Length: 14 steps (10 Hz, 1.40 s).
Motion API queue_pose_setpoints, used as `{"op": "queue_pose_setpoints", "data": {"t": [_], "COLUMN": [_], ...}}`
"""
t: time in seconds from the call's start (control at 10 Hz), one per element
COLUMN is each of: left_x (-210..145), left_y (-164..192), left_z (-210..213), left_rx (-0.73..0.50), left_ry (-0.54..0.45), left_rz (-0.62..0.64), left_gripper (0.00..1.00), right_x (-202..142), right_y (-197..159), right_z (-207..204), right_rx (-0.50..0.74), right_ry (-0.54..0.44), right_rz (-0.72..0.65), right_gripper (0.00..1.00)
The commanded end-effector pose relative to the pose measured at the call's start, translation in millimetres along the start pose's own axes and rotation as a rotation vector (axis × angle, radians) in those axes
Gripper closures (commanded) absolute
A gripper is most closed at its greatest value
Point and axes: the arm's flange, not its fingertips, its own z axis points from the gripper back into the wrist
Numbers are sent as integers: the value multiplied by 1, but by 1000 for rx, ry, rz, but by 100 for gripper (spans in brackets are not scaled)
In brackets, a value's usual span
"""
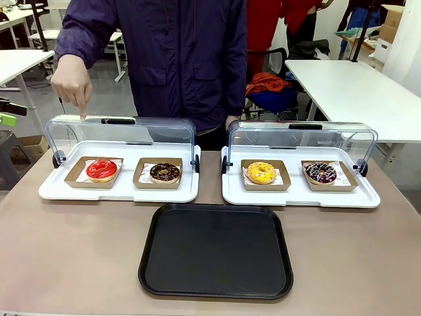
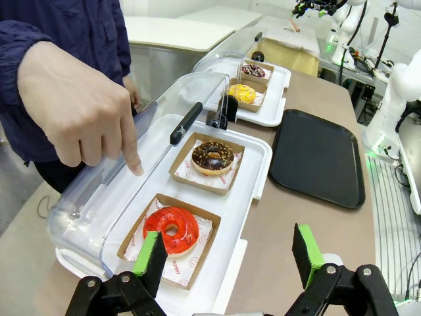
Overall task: Move the first donut from the left to the tray.
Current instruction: Pick up the Paper togo box containing the Donut indicated by the person and place it on the Handle tray.
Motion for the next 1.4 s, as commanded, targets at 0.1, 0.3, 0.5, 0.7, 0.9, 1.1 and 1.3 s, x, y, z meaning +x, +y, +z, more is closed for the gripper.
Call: {"op": "queue_pose_setpoints", "data": {"t": [0.1, 0.3, 0.5, 0.7, 0.9, 1.1, 1.3], "left_x": [9, 26, 37, 35, 30, 12, -5], "left_y": [-14, -33, -40, -35, -34, -26, -15], "left_z": [-6, -31, -57, -94, -120, -141, -156], "left_rx": [34, 100, 143, 166, 113, 57, 64], "left_ry": [100, 350, 504, 658, 760, 836, 863], "left_rz": [-37, -66, -93, -122, -149, -166, -212], "left_gripper": [0, 0, 0, 0, 0, 0, 0], "right_x": [1, 1, 1, 1, 1, 1, 1], "right_y": [0, 0, 0, 0, 0, 0, 0], "right_z": [0, 0, 0, 0, 0, 0, 0], "right_rx": [1, 1, 1, 1, 1, 1, 1], "right_ry": [-3, -3, -3, -3, -3, -3, -3], "right_rz": [2, 2, 2, 2, 2, 2, 2], "right_gripper": [0, 0, 0, 0, 0, 0, 0]}}
